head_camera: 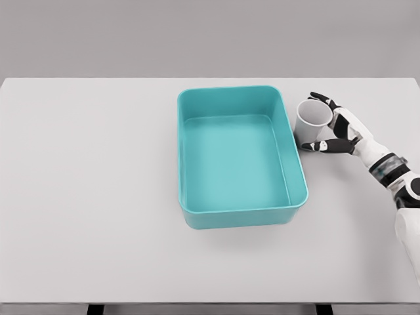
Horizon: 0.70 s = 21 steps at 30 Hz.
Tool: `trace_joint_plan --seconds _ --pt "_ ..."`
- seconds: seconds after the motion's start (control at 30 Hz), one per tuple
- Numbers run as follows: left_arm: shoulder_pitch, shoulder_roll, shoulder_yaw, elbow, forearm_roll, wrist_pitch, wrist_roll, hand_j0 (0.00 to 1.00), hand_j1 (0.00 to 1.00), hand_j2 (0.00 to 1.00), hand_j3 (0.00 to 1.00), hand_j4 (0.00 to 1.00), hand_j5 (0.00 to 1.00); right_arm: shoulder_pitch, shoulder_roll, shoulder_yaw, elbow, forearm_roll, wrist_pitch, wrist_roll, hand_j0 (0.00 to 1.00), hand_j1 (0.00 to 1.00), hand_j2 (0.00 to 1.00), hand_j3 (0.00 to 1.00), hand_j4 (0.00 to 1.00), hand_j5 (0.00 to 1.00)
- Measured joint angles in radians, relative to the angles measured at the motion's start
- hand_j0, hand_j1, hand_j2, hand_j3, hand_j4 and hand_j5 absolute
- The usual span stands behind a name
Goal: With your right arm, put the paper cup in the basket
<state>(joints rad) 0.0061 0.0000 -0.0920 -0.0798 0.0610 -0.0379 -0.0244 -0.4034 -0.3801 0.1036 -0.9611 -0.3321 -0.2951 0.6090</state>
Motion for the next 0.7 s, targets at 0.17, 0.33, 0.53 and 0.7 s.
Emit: trace_joint_plan --seconds 0.17,0.33,0.53,0.7 --pt "0.000 0.000 0.000 0.000 0.000 0.000 0.000 1.00 1.00 1.00 1.00 1.00 1.00 0.000 0.001 0.001 0.000 -0.006 0.002 -0.001 1.00 1.00 1.00 1.00 1.00 1.00" --pt "0.000 0.000 0.000 0.000 0.000 0.000 0.000 1.00 1.00 1.00 1.00 1.00 1.00 0.000 0.002 0.002 0.007 -0.006 0.001 0.000 1.00 1.00 1.00 1.00 1.00 1.00" --pt "0.000 0.000 0.000 0.000 0.000 0.000 0.000 1.00 1.00 1.00 1.00 1.00 1.00 -0.003 0.000 -0.001 0.015 -0.013 0.004 -0.001 0.99 0.99 0.99 0.99 0.99 0.99" --pt "0.000 0.000 0.000 0.000 0.000 0.000 0.000 1.00 1.00 1.00 1.00 1.00 1.00 -0.014 -0.001 0.000 0.026 0.001 0.003 0.000 0.99 0.99 0.99 0.99 0.99 0.99"
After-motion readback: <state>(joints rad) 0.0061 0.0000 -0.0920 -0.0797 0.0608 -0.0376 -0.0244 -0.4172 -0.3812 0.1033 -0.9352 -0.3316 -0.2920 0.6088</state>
